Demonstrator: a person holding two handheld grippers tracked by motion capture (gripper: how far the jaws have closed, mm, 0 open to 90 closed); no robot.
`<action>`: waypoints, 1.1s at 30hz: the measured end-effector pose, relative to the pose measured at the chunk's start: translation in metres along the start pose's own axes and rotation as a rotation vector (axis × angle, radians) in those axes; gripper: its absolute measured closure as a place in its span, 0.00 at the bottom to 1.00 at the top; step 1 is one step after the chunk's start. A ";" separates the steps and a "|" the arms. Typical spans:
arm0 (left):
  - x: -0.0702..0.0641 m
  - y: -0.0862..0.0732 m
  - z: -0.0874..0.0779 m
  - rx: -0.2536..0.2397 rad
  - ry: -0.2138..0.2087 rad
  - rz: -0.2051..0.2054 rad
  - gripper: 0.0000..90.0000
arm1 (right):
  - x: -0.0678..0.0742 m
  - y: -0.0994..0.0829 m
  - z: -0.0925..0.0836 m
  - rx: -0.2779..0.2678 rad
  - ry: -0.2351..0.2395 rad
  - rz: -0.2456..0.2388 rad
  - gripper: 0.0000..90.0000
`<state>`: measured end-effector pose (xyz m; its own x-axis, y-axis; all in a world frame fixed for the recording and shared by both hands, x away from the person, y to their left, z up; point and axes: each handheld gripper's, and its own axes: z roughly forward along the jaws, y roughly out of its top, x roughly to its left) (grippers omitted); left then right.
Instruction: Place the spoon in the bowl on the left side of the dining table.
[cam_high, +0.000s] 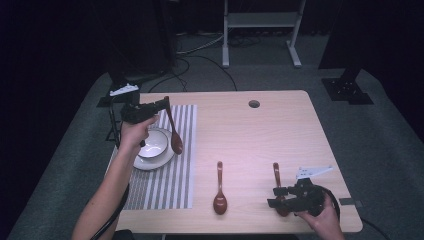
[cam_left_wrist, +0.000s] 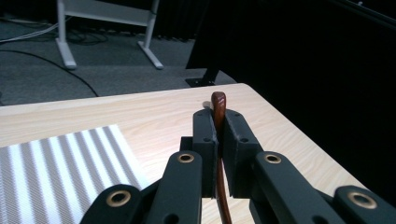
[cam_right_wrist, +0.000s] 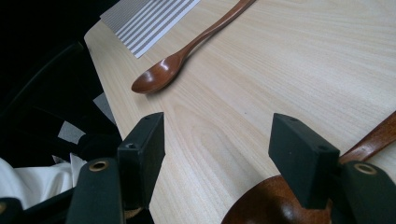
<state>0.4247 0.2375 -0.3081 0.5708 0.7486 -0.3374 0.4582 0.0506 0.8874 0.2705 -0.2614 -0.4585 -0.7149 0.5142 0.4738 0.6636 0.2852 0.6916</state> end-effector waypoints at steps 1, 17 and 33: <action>0.002 0.000 -0.001 -0.005 0.004 -0.006 0.94 | 0.000 0.000 0.000 0.003 0.000 0.000 0.39; 0.027 0.003 -0.018 -0.031 0.087 -0.047 0.94 | 0.000 0.000 0.000 0.001 -0.001 0.003 0.39; 0.053 0.001 -0.035 -0.064 0.177 -0.096 0.94 | -0.001 0.000 0.001 0.007 0.000 0.003 0.39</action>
<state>0.4320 0.3003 -0.3142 0.3957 0.8424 -0.3657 0.4575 0.1645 0.8739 0.2714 -0.2608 -0.4593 -0.7126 0.5155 0.4758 0.6674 0.2892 0.6862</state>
